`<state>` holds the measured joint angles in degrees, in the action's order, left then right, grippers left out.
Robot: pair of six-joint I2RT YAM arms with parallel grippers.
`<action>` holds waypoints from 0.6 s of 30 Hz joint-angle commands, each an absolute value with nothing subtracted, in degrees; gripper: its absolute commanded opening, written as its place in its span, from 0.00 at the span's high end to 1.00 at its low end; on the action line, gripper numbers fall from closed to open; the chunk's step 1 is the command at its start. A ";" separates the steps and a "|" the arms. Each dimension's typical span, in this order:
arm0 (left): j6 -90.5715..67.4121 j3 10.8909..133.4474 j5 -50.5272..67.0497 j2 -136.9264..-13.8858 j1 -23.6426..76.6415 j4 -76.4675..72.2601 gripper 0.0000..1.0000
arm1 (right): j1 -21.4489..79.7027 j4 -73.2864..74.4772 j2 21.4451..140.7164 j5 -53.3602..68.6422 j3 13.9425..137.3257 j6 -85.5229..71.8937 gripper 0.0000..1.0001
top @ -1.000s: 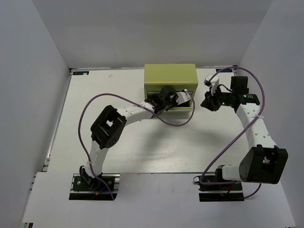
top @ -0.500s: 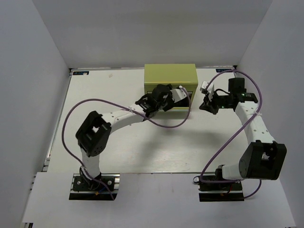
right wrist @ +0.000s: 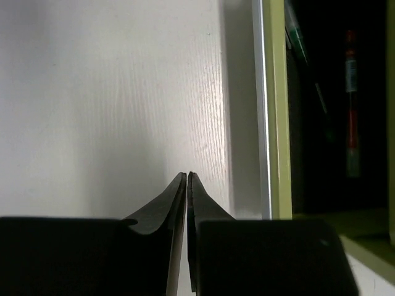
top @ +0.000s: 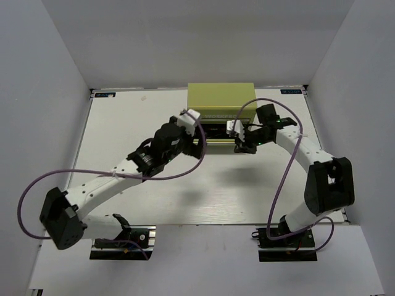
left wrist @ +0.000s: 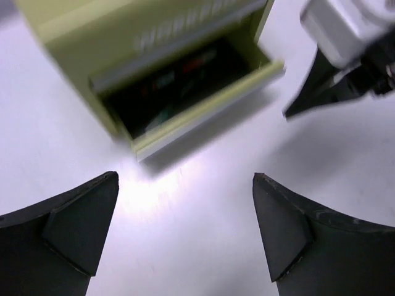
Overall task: Sort the stationery into containers
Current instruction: Close the drawer in the storage box.
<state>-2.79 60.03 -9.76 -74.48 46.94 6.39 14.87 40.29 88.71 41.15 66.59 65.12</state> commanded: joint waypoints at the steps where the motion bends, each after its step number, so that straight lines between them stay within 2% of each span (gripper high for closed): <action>1: -18.42 51.88 -13.00 -66.64 47.19 11.78 0.01 | 19.15 31.05 92.01 32.12 67.58 58.04 0.90; 4: -23.45 43.88 -15.90 -58.22 47.20 11.78 0.01 | 22.76 24.71 95.79 27.88 69.60 54.50 0.90; 7: -25.48 41.49 -18.98 -52.06 47.20 14.57 0.01 | 25.57 19.26 98.61 19.45 69.79 50.81 0.90; 18: -31.11 38.06 -22.85 -44.82 47.20 19.60 0.01 | 31.02 -2.17 101.60 -2.02 64.42 46.23 0.89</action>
